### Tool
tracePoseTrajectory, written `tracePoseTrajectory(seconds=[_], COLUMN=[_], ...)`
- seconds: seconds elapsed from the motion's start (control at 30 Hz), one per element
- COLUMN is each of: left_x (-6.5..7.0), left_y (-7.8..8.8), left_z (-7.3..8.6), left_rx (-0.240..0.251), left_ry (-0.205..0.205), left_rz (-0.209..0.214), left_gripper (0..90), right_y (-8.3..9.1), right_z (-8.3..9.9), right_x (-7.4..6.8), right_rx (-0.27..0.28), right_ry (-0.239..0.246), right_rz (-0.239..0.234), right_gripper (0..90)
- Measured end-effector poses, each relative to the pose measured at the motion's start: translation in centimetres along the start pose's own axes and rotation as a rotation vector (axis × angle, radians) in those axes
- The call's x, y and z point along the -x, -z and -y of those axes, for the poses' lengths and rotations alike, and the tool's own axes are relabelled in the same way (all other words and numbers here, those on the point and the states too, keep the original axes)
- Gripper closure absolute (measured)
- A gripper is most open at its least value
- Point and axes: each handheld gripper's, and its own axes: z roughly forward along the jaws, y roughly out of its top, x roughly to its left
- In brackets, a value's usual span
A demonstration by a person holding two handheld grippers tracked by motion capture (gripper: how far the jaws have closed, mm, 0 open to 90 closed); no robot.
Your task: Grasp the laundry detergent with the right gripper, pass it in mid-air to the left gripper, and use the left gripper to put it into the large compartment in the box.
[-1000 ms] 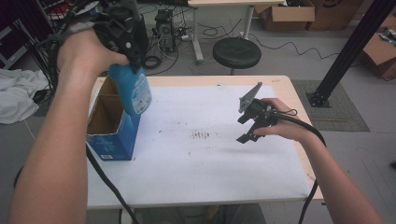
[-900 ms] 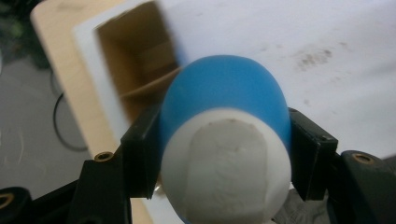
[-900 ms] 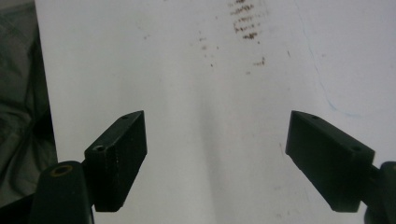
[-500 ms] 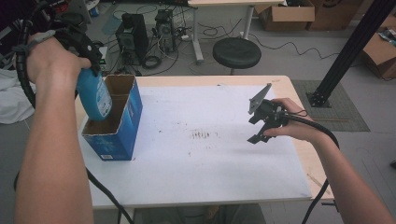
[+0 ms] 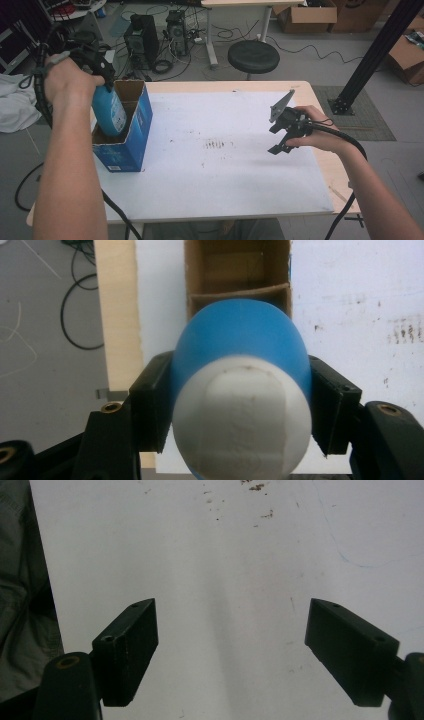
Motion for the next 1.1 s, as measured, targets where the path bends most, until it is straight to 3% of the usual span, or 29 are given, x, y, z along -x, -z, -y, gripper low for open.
tracePoseTrajectory(seconds=[0.2,0.67,1.1], left_x=[0.2,0.8,1.1], left_y=[-2.2,-8.7,-11.2], left_z=[0.2,0.8,1.2], left_rx=[-0.024,-0.078,-0.105], left_ry=[0.003,-0.002,-0.016], left_rz=[-0.010,0.024,0.011], left_gripper=[38.6,38.6,38.6], right_y=[-0.2,-0.4,-0.5], right_z=[0.2,0.6,0.9], right_x=[0.0,-0.1,0.0], right_rx=[0.001,0.002,0.007], right_ry=[-0.001,-0.007,-0.012], right_rz=[0.001,-0.002,-0.001], right_gripper=[21.3,21.0,21.0])
